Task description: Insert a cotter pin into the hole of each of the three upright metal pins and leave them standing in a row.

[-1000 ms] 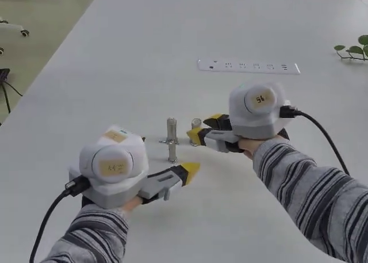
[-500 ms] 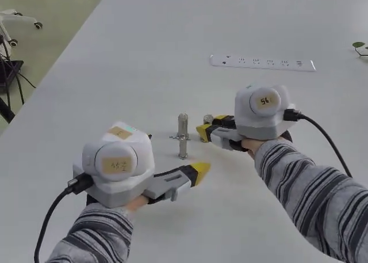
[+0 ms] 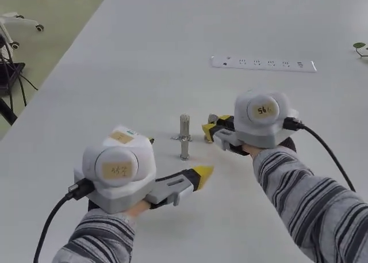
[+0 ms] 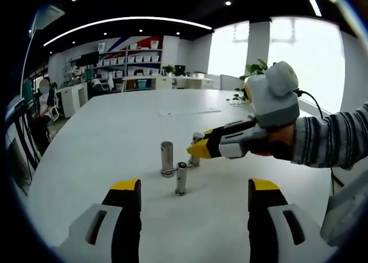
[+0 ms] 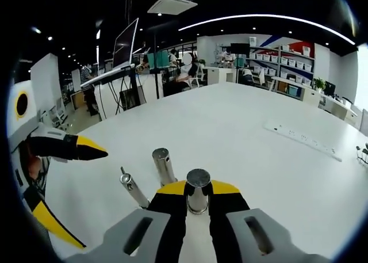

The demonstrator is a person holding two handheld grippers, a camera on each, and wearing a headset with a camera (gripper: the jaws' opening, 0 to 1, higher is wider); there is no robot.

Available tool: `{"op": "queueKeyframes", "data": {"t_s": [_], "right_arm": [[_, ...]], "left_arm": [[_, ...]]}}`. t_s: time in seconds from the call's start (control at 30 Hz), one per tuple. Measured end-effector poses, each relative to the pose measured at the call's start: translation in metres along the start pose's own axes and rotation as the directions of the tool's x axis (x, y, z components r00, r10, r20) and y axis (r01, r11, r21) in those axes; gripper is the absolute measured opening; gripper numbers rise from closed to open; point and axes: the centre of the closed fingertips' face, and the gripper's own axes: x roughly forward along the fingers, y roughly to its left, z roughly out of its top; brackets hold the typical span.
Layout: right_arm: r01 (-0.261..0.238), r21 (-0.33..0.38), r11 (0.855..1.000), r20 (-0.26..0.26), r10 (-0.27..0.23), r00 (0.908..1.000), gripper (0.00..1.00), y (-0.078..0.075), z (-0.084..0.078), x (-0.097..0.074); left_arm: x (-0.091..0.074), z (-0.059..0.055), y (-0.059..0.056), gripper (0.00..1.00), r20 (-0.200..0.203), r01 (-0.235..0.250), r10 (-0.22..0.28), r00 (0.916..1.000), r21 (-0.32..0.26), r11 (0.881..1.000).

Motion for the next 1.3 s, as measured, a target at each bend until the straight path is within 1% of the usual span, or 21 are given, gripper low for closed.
{"op": "queueKeyframes", "data": {"t_s": [0.2, 0.23, 0.3, 0.33, 0.43, 0.63, 0.73, 0.97, 1.1, 1.3], "right_arm": [[0.031, -0.002, 1.000, -0.014, -0.031, 0.9994, 0.08, -0.002, 0.000, -0.012], [0.037, -0.004, 0.999, -0.018, -0.037, 0.9991, 0.08, -0.002, -0.001, -0.015], [0.037, -0.030, 0.999, -0.043, -0.038, 0.9983, 0.08, -0.001, -0.007, -0.019], [0.039, -0.032, 0.999, -0.044, -0.040, 0.9982, 0.08, 0.000, -0.008, -0.021], [0.049, -0.015, 0.999, -0.049, -0.050, 0.9976, 0.08, 0.000, -0.014, -0.029], [0.066, -0.002, 0.998, -0.060, -0.066, 0.9960, 0.08, 0.005, -0.024, -0.043], [0.090, 0.018, 0.996, -0.065, -0.089, 0.9939, 0.08, 0.006, -0.028, -0.050], [0.143, 0.010, 0.990, -0.089, -0.142, 0.9859, 0.08, 0.009, -0.041, -0.062], [0.156, 0.039, 0.987, -0.095, -0.152, 0.9838, 0.08, 0.012, -0.048, -0.068], [0.162, 0.044, 0.986, -0.101, -0.157, 0.9825, 0.09, 0.019, -0.053, -0.075]], "left_arm": [[-0.005, -0.002, -0.004, 0.75, -0.006, 0.004, -0.004, 1.0000, 0.003, 1.000], [-0.006, -0.002, -0.005, 0.75, -0.006, 0.004, -0.004, 1.0000, 0.004, 1.000], [-0.008, -0.002, -0.006, 0.75, -0.006, 0.005, -0.005, 1.0000, 0.005, 1.000], [-0.009, -0.002, -0.007, 0.75, -0.006, 0.007, -0.007, 1.0000, 0.006, 1.000], [-0.012, -0.003, -0.010, 0.75, -0.008, 0.010, -0.010, 0.9999, 0.015, 1.000], [-0.016, -0.002, -0.014, 0.75, -0.008, 0.015, -0.015, 0.9999, 0.020, 1.000], [-0.020, -0.002, -0.016, 0.75, -0.007, 0.017, -0.017, 0.9998, 0.025, 1.000], [-0.024, -0.002, -0.019, 0.74, 0.000, 0.025, -0.025, 0.9997, 0.021, 0.999], [-0.026, -0.002, -0.020, 0.74, 0.003, 0.025, -0.025, 0.9997, 0.022, 0.999], [-0.029, -0.001, -0.021, 0.74, 0.007, 0.027, -0.027, 0.9996, 0.022, 0.999]]}}
